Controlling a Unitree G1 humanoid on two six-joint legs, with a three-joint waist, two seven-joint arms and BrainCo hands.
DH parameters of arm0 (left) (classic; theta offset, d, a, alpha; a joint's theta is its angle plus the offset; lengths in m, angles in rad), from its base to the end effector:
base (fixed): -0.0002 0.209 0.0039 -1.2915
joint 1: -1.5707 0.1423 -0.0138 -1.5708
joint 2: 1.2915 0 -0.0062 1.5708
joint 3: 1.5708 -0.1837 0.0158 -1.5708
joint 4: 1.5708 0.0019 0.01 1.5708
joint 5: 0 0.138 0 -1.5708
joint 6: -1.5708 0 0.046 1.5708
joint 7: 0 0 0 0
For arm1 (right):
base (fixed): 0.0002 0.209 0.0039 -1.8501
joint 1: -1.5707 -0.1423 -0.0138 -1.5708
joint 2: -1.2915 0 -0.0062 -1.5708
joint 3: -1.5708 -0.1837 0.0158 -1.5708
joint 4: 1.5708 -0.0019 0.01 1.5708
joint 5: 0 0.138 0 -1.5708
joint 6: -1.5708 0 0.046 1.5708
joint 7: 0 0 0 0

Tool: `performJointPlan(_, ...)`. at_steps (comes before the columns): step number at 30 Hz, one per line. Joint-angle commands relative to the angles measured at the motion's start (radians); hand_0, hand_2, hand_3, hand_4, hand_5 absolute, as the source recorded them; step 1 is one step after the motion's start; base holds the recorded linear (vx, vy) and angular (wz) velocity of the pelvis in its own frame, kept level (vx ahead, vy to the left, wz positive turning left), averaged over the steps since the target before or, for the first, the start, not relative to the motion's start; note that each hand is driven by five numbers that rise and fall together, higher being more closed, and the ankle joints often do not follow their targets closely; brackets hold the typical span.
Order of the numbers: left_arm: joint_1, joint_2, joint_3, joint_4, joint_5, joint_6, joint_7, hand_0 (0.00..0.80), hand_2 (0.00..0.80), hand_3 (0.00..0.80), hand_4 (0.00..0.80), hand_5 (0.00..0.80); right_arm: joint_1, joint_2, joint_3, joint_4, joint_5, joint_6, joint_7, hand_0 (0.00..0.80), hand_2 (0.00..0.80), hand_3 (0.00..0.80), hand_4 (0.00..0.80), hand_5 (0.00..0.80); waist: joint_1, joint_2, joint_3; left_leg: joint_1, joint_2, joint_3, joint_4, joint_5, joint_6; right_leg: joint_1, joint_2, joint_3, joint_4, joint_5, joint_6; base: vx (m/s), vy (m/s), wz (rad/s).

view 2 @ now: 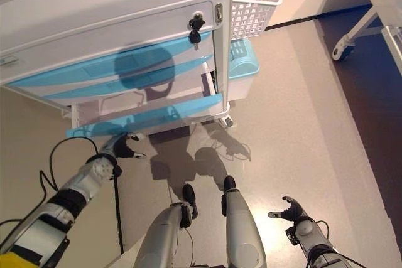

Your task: Open the drawer and pick up the medicine

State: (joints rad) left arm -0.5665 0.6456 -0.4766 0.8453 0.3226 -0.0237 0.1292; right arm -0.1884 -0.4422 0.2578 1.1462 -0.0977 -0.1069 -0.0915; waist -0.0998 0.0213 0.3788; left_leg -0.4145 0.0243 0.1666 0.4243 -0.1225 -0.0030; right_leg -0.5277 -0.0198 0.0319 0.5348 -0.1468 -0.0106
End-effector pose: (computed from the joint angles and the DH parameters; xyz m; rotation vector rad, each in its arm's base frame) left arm 0.2844 0.2635 0.0531 1.1927 0.2736 -0.0414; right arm 0.1551 -0.2724 -0.0691 -0.6768 0.8584 -0.0304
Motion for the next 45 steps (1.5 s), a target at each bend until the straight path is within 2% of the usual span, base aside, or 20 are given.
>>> performJointPlan(1, -0.092, 0.095, 0.078, -0.003, -0.006, -0.005, 0.072, 0.0, 0.0, 0.0, 0.0, 0.0, 0.065, -0.001, 0.035, -0.008, -0.008, 0.002, 0.005, 0.0, 0.0, 0.0, 0.0, 0.0, -0.016, -0.031, -0.061, -0.013, -0.028, 0.032, 0.049, -0.063, 0.069, -0.003, -0.016, 0.011, -0.014, 0.052, 0.041, 0.013, 0.034, -0.24)
performJointPlan(9, -0.204, 0.17, 0.078, 0.05, -0.033, -0.006, 0.108, 0.0, 0.0, 0.0, 0.0, 0.0, 0.058, 0.016, 0.064, 0.002, -0.002, 0.0, 0.008, 0.0, 0.0, 0.0, 0.0, 0.0, -0.021, -0.043, -0.073, -0.013, -0.018, 0.068, 0.039, -0.067, 0.073, -0.019, -0.003, 0.045, -0.034, 0.067, 0.05, -0.001, 0.035, -0.18)
performJointPlan(13, -0.198, 0.176, 0.087, 0.069, -0.049, -0.01, 0.109, 0.0, 0.0, 0.0, 0.0, 0.0, 0.054, 0.019, 0.074, 0.0, -0.005, -0.001, 0.012, 0.0, 0.0, 0.0, 0.0, 0.0, -0.019, -0.046, -0.076, -0.012, -0.015, 0.08, 0.032, -0.066, 0.074, -0.024, 0.003, 0.06, -0.042, 0.074, 0.053, -0.006, 0.025, -0.06)
performJointPlan(17, -0.178, 0.166, 0.098, 0.03, -0.061, -0.006, 0.099, 0.0, 0.0, 0.0, 0.0, 0.0, 0.05, 0.025, 0.071, 0.006, -0.001, 0.001, 0.009, 0.0, 0.0, 0.0, 0.0, 0.0, -0.008, -0.043, -0.078, -0.015, -0.016, 0.081, 0.032, -0.065, 0.075, -0.024, 0.003, 0.063, -0.047, 0.075, 0.054, -0.008, 0.009, -0.06)
performJointPlan(24, -0.074, 0.104, 0.144, 0.066, -0.12, -0.013, 0.067, 0.0, 0.0, 0.0, 0.0, 0.0, 0.051, 0.025, 0.063, 0.003, -0.009, 0.005, 0.005, 0.0, 0.0, 0.0, 0.0, 0.0, -0.002, -0.043, -0.081, -0.017, -0.021, 0.076, 0.027, -0.061, 0.077, -0.023, 0.002, 0.061, -0.049, 0.076, 0.051, -0.004, 0.003, -0.01)
performJointPlan(27, 0.047, 0.042, 0.2, 0.074, -0.184, -0.027, 0.041, 0.0, 0.0, 0.0, 0.0, 0.0, 0.057, 0.027, 0.05, -0.001, -0.018, 0.007, 0.002, 0.0, 0.0, 0.0, 0.0, 0.0, 0.008, -0.04, -0.086, -0.009, -0.029, 0.061, 0.013, -0.05, 0.075, -0.004, -0.002, 0.051, -0.063, 0.083, 0.048, 0.0, 0.0, 0.0)
performJointPlan(32, 0.138, -0.01, 0.24, 0.076, -0.223, -0.04, 0.034, 0.0, 0.0, 0.0, 0.0, 0.0, 0.058, 0.031, 0.037, 0.01, -0.024, 0.01, -0.002, 0.0, 0.0, 0.0, 0.0, 0.0, 0.018, -0.038, -0.093, 0.012, -0.036, 0.043, -0.015, -0.036, 0.072, 0.024, -0.006, 0.037, -0.084, 0.092, 0.048, 0.007, -0.009, 0.01)
performJointPlan(33, 0.226, -0.06, 0.271, 0.088, -0.249, -0.051, 0.027, 0.0, 0.0, 0.0, 0.0, 0.0, 0.061, 0.036, 0.02, 0.013, -0.025, 0.01, -0.007, 0.0, 0.0, 0.0, 0.0, 0.0, 0.03, -0.04, -0.104, 0.05, -0.045, 0.021, -0.061, -0.017, 0.065, 0.074, -0.013, 0.016, -0.129, 0.107, 0.051, 0.031, -0.036, 0.05)
performJointPlan(36, 0.257, -0.082, 0.289, 0.083, -0.267, -0.059, 0.026, 0.0, 0.0, 0.0, 0.0, 0.0, 0.064, 0.04, 0.014, 0.012, -0.024, 0.008, -0.009, 0.0, 0.0, 0.0, 0.0, 0.0, 0.035, -0.04, -0.108, 0.069, -0.049, 0.009, -0.086, -0.006, 0.061, 0.098, -0.016, 0.006, -0.149, 0.113, 0.053, 0.046, -0.043, 0.15)
performJointPlan(37, 0.325, -0.122, 0.316, 0.057, -0.322, -0.088, 0.013, 0.0, 0.0, 0.0, 0.0, 0.0, 0.075, 0.047, -0.002, 0.012, -0.023, 0.005, -0.011, 0.0, 0.0, 0.0, 0.0, 0.0, 0.044, -0.041, -0.122, 0.117, -0.06, -0.017, -0.138, 0.013, 0.055, 0.157, -0.022, -0.016, -0.199, 0.125, 0.058, 0.076, -0.057, 0.31)
performJointPlan(41, 0.419, -0.183, 0.359, 0.065, -0.381, -0.107, -0.026, 0.0, 0.0, 0.0, 0.0, 0.0, 0.099, 0.06, -0.021, 0.023, -0.033, 0.002, -0.012, 0.0, 0.0, 0.0, 0.0, 0.0, 0.061, -0.039, -0.161, 0.213, -0.076, -0.058, -0.254, 0.062, 0.046, 0.266, -0.024, -0.057, -0.302, 0.146, 0.066, 0.084, -0.052, 0.37)
performJointPlan(45, 0.455, -0.219, 0.38, 0.113, -0.406, -0.108, -0.043, 0.0, 0.0, 0.0, 0.0, 0.0, 0.103, 0.075, -0.025, 0.047, -0.038, 0.005, -0.012, 0.0, 0.0, 0.0, 0.0, 0.0, 0.068, -0.04, -0.2, 0.281, -0.08, -0.073, -0.328, 0.094, 0.037, 0.34, -0.021, -0.08, -0.377, 0.161, 0.072, 0.084, -0.036, 0.28)
